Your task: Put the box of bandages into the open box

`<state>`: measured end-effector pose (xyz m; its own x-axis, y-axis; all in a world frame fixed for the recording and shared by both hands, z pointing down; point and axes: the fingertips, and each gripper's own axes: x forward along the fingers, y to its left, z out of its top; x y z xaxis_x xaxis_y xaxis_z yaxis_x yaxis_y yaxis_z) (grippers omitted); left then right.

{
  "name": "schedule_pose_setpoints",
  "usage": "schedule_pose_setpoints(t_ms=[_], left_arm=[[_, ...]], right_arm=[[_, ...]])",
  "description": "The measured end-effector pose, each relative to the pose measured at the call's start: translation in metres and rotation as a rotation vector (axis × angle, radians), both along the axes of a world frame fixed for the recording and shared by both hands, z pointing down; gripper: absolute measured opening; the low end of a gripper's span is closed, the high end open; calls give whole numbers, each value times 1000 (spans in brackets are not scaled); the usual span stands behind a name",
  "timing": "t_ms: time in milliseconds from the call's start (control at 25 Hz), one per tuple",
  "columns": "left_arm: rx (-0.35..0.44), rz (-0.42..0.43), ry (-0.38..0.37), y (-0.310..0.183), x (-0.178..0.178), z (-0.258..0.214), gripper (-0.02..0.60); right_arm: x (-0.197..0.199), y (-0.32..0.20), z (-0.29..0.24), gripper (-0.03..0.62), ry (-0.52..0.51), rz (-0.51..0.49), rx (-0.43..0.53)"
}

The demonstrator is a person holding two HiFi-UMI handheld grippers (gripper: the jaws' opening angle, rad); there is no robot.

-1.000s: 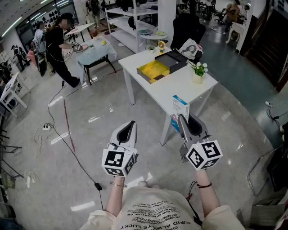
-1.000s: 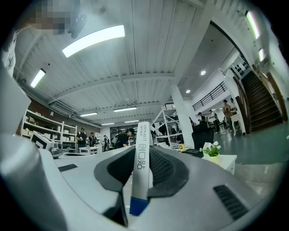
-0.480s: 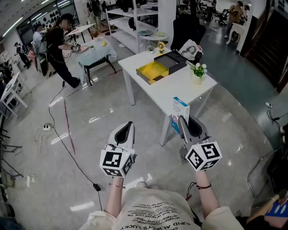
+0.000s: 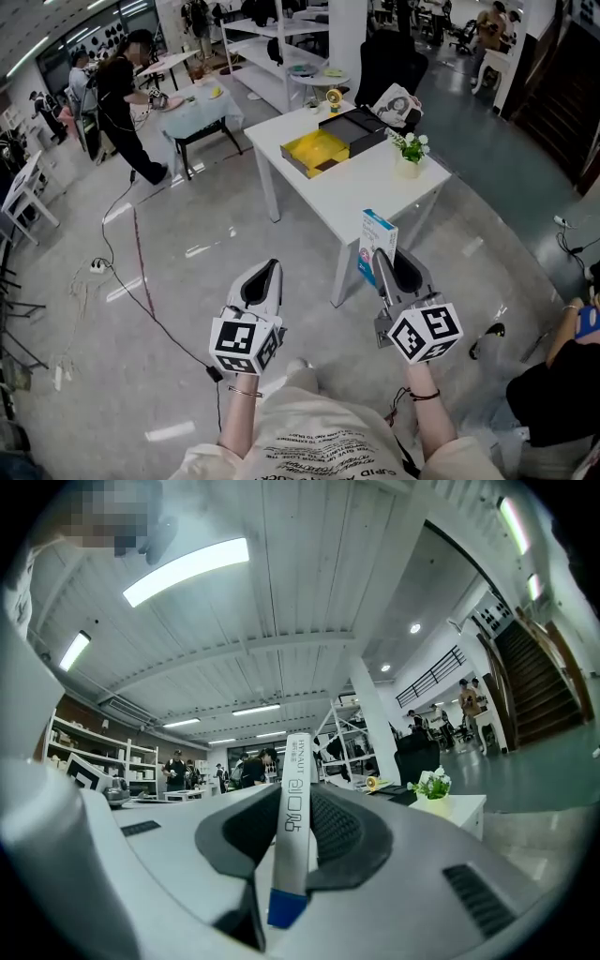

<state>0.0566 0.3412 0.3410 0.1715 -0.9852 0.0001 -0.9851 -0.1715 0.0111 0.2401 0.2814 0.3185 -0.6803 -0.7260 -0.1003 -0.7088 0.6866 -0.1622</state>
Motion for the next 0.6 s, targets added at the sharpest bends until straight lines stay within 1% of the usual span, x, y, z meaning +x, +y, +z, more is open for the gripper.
schedule_pose_setpoints(t_ms=[280,440,600], left_arm=[[-10,-5,7,-34,-13,8,23],[-24,-7,28,-71,-31,15,23],[-36,6,37,-113,-52,17,23]], right_arm=[[-11,-36,13,91,3,-1,-25],[-30,-70,19,91,14,-19,-48],[-50,-110,20,91,11,-7,-62]])
